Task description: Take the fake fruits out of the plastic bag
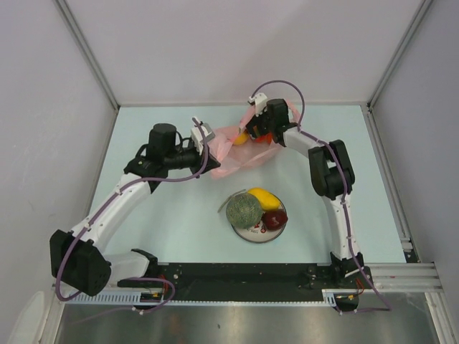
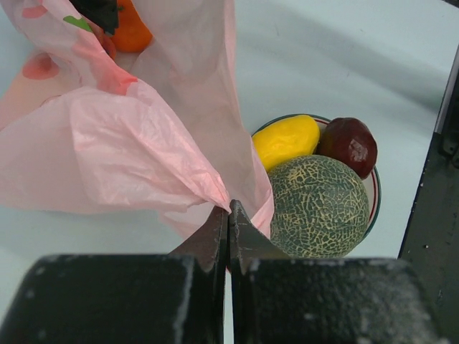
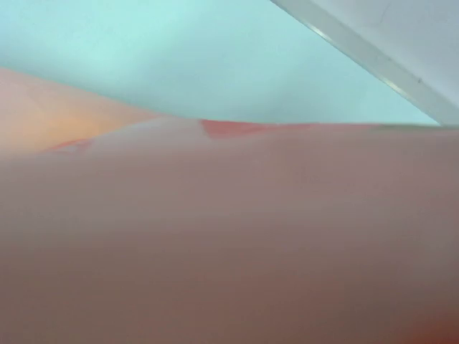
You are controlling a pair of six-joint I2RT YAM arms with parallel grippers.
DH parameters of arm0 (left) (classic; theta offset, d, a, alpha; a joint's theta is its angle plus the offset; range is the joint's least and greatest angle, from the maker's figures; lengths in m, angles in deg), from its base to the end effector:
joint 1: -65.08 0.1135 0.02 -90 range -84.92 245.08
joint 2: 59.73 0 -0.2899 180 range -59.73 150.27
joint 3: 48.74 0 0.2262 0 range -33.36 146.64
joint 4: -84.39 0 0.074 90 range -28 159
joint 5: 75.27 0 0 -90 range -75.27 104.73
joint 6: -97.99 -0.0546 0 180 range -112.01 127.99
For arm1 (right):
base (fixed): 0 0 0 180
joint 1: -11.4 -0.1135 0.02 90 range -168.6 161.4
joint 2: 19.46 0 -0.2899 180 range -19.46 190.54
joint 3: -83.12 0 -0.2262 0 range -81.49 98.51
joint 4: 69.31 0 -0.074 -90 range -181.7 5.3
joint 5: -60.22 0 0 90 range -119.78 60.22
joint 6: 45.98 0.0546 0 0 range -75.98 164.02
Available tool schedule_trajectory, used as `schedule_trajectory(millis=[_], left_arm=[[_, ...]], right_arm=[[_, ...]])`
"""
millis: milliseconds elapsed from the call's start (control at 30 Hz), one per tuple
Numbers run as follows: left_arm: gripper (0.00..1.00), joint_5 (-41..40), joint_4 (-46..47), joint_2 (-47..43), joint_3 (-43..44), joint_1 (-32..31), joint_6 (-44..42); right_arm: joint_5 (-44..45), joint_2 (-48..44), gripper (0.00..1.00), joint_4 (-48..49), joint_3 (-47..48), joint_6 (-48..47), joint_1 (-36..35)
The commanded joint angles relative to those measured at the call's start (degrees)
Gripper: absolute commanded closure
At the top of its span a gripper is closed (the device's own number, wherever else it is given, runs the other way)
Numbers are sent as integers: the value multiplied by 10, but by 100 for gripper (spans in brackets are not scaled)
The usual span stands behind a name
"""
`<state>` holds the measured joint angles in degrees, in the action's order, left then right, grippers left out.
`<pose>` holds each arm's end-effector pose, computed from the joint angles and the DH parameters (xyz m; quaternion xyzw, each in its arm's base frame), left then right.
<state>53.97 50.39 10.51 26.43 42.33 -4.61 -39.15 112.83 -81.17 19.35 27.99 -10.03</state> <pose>0.2163 -0.1281 0.3493 0.4087 0.7219 -0.3305 0.4501 0.5045 0.2076 0.2055 -0.3141 0.7952 0.0941 0.5100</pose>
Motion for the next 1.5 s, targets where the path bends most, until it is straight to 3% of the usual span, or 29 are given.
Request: schedule_trajectory(millis=[0, 167, 233, 400, 567, 733, 1067, 1333, 1467], left_arm=[[100, 0, -13, 4, 35, 2, -21], [100, -4, -9, 8, 35, 2, -23], [100, -3, -5, 8, 33, 4, -21], [100, -6, 7, 4, 24, 6, -13], [100, -1, 52, 3, 2, 7, 27], [100, 0, 85, 9, 2, 6, 49], [100, -9, 105, -18, -9, 6, 65], [100, -12, 108, -37, -34, 7, 60], [100, -13, 112, -40, -39, 6, 64]], right_arm=[[11, 17, 0, -48, 47, 33, 11], [14, 3, 0, -55, 16, 44, 10], [2, -4, 13, -55, 9, 44, 11], [-9, -47, 28, -68, -12, 30, 10], [-40, -147, 32, -81, -66, 29, 14], [-125, -240, 33, -110, -125, 24, 14], [-271, -405, 41, -259, -220, -36, -3], [-255, -564, 45, -331, -360, -201, -94], [-227, -647, 48, -354, -434, -266, -182]])
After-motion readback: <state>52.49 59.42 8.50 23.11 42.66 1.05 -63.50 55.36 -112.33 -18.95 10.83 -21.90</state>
